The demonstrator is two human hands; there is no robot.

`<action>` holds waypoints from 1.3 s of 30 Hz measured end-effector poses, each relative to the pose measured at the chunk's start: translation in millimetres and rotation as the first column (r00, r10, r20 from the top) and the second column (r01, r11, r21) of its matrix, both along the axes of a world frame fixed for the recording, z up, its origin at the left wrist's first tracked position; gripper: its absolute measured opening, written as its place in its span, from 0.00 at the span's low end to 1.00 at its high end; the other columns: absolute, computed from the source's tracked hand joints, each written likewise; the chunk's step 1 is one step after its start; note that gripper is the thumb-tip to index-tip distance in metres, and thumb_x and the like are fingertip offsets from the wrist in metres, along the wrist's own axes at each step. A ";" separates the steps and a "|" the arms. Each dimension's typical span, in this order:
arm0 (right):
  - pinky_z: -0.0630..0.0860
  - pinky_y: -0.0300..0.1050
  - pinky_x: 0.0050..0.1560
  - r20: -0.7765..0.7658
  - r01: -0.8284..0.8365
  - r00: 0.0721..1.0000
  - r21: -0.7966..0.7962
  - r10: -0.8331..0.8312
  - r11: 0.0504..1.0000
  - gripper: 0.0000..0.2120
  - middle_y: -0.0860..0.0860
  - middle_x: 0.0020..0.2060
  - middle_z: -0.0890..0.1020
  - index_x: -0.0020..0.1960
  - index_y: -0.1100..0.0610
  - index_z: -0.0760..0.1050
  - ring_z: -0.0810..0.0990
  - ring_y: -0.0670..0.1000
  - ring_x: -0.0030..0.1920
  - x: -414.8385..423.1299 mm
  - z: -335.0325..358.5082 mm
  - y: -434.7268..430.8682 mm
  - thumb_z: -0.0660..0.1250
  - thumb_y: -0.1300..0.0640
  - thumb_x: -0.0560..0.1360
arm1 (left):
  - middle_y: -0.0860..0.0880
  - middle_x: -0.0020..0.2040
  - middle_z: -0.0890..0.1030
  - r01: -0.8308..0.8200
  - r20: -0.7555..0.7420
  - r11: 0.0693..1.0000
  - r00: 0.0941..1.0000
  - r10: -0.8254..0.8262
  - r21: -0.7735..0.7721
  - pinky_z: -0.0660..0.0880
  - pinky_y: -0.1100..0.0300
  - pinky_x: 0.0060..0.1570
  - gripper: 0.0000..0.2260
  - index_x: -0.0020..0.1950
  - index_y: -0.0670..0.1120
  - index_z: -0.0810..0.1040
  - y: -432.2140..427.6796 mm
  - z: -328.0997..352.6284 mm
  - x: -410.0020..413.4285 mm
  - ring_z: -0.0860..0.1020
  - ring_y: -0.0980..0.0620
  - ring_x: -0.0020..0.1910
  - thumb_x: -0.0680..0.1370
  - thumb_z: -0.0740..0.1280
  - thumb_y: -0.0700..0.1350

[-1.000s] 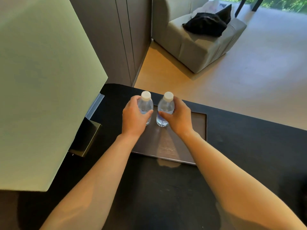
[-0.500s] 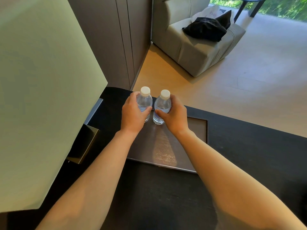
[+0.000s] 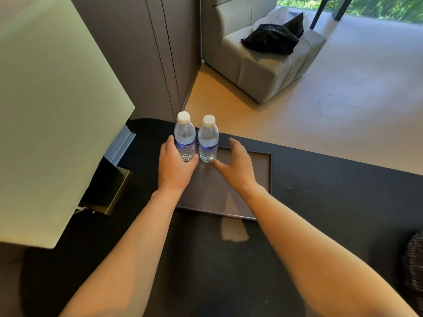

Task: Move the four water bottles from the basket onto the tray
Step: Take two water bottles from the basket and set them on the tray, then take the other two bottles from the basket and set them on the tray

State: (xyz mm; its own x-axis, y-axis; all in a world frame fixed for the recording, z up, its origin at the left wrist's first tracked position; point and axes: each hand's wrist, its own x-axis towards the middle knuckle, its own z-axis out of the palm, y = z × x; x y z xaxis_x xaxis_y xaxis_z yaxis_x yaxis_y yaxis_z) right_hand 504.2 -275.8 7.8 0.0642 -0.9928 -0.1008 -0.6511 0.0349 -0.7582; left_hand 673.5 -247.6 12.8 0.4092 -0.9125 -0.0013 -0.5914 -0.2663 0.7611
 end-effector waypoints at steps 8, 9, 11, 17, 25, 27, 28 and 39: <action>0.74 0.53 0.70 -0.194 -0.012 0.981 0.025 0.016 1.000 0.33 0.55 0.74 0.74 0.78 0.56 0.66 0.74 0.55 0.72 -101.1 11.8 113.3 0.70 0.45 0.79 | 0.43 0.73 0.72 0.116 0.117 0.975 0.983 -0.139 0.189 0.71 0.54 0.64 0.29 0.77 0.42 0.67 111.7 4.3 -95.4 0.72 0.45 0.71 0.80 0.70 0.51; 0.75 0.54 0.69 -0.222 -0.017 0.975 0.025 0.022 1.000 0.31 0.54 0.74 0.74 0.78 0.56 0.68 0.75 0.55 0.72 -117.0 14.2 130.7 0.69 0.45 0.79 | 0.43 0.73 0.72 0.144 0.128 0.967 0.976 -0.174 0.212 0.72 0.54 0.64 0.27 0.77 0.42 0.68 127.3 5.7 -110.9 0.72 0.45 0.71 0.80 0.69 0.51; 0.76 0.53 0.66 -0.277 -0.031 0.960 0.020 0.036 0.999 0.28 0.54 0.72 0.76 0.76 0.56 0.70 0.77 0.55 0.69 -150.2 20.4 166.2 0.67 0.45 0.80 | 0.44 0.71 0.74 0.199 0.155 0.947 0.958 -0.243 0.253 0.73 0.54 0.62 0.25 0.76 0.43 0.70 158.4 8.8 -142.5 0.73 0.45 0.69 0.81 0.67 0.51; 0.77 0.53 0.61 -0.400 0.003 0.917 -0.016 -0.009 1.000 0.25 0.51 0.66 0.81 0.73 0.54 0.75 0.80 0.54 0.65 -255.6 37.7 275.8 0.65 0.43 0.80 | 0.46 0.65 0.78 0.335 0.204 0.894 0.892 -0.403 0.297 0.75 0.51 0.58 0.21 0.72 0.45 0.74 249.9 28.5 -242.0 0.77 0.46 0.64 0.82 0.63 0.54; 0.79 0.50 0.60 -0.415 0.170 0.894 -0.030 -0.167 0.985 0.24 0.50 0.63 0.83 0.71 0.52 0.75 0.82 0.51 0.61 -395.2 47.8 395.9 0.65 0.42 0.80 | 0.49 0.57 0.80 0.477 0.287 0.817 0.773 -0.566 0.324 0.75 0.55 0.49 0.16 0.63 0.47 0.77 342.7 48.1 -383.9 0.79 0.50 0.55 0.83 0.62 0.55; 0.79 0.50 0.59 -0.408 0.221 0.888 -0.027 -0.213 0.975 0.24 0.50 0.61 0.83 0.71 0.52 0.75 0.82 0.50 0.59 -426.1 49.8 415.4 0.66 0.41 0.80 | 0.50 0.56 0.80 0.508 0.291 0.799 0.750 -0.594 0.322 0.75 0.56 0.49 0.16 0.63 0.47 0.77 355.7 50.3 -414.3 0.80 0.51 0.54 0.83 0.62 0.55; 0.80 0.50 0.59 -0.404 0.248 0.883 -0.026 -0.237 0.968 0.24 0.50 0.61 0.83 0.71 0.52 0.75 0.82 0.50 0.59 -440.4 51.9 423.9 0.66 0.41 0.79 | 0.50 0.56 0.80 0.524 0.290 0.792 0.741 -0.606 0.315 0.77 0.56 0.50 0.16 0.63 0.47 0.77 360.7 51.3 -428.5 0.80 0.51 0.54 0.83 0.62 0.55; 0.81 0.52 0.55 -0.378 0.467 0.822 0.016 -0.427 0.884 0.20 0.52 0.56 0.83 0.66 0.55 0.77 0.83 0.52 0.56 -571.8 56.8 448.8 0.67 0.45 0.80 | 0.53 0.48 0.79 0.677 0.244 0.672 0.627 -0.740 0.299 0.80 0.57 0.44 0.12 0.57 0.48 0.78 354.4 48.7 -560.6 0.79 0.55 0.44 0.82 0.64 0.55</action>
State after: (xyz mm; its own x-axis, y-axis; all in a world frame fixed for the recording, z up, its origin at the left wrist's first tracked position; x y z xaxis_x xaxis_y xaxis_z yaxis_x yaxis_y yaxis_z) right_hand -67.6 173.0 64.6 -0.4434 -0.8863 -0.1336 -0.7667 0.4522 -0.4556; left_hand 112.9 106.8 61.5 -0.3609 -0.9163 -0.1738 -0.8442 0.2418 0.4785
